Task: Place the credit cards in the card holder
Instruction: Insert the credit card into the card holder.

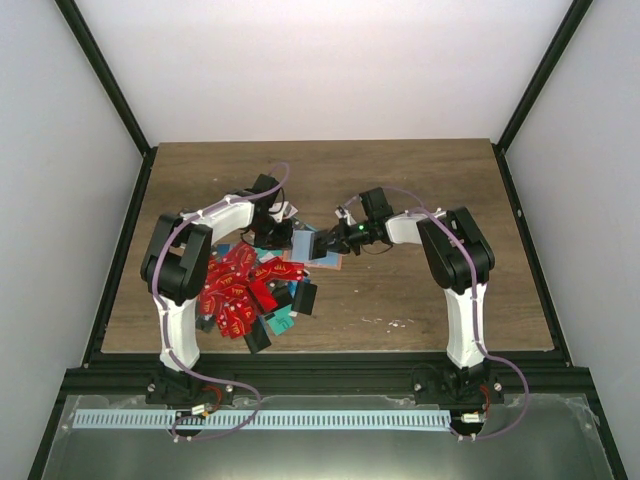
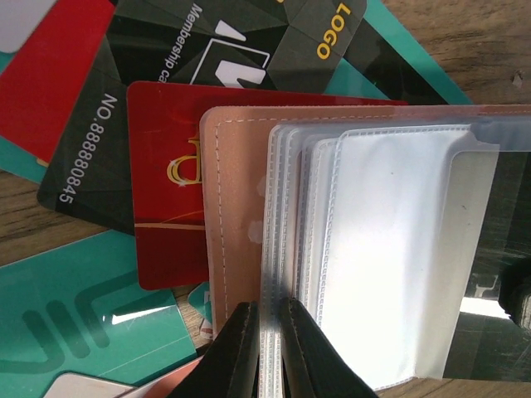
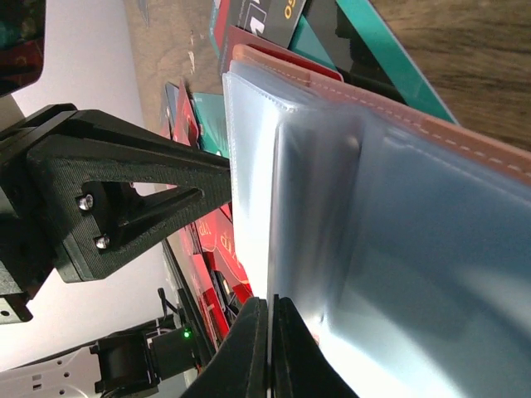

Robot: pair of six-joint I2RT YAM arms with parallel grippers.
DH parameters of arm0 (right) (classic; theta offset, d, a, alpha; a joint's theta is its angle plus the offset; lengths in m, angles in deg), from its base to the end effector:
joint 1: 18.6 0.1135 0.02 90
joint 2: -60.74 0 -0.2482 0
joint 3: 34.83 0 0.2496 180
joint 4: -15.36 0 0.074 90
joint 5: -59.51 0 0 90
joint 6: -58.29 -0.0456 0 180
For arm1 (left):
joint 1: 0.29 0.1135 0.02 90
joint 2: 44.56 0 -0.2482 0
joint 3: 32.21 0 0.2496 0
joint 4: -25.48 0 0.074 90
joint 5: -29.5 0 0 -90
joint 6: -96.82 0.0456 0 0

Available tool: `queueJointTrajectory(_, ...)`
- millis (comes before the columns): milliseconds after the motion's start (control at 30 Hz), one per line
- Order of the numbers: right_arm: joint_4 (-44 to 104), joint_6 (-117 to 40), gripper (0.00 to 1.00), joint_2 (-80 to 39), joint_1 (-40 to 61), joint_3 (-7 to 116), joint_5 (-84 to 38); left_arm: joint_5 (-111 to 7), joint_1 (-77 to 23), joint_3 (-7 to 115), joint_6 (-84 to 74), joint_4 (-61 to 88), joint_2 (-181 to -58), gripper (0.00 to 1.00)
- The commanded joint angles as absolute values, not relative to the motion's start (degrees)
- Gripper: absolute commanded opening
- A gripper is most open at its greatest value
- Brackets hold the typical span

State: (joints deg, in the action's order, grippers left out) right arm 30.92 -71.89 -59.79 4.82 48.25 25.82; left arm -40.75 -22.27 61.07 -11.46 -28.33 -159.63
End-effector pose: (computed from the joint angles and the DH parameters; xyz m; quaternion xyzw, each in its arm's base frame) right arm 0.3556 0.1954 0.0962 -0.0262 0.8490 0.5277 0.0019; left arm 0.3522 -0.1588 0.1324 0.0530 0.9762 -0.2022 0.0574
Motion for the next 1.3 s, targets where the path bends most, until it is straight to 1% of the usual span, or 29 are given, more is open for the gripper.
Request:
queueJointTrajectory(0,28.1,-72.7,0.01,-60.2,4.4,47.9,27.4,-39.6,-21.9,60.5,-12.2,-27.5,-160.9,0.11)
queueJointTrajectory(733,23.5,-74.6,0.01,-63.3,5.1,48.2,29.4,-39.2,-21.9,60.7,-13.4,-27.6,-160.8,0.11)
queueJointTrajectory(1267,19.9,-77.7,0.01,-66.6,7.8,50.7,29.3,-37.8,-22.0,61.0,-14.0,-28.0,-161.2,0.11)
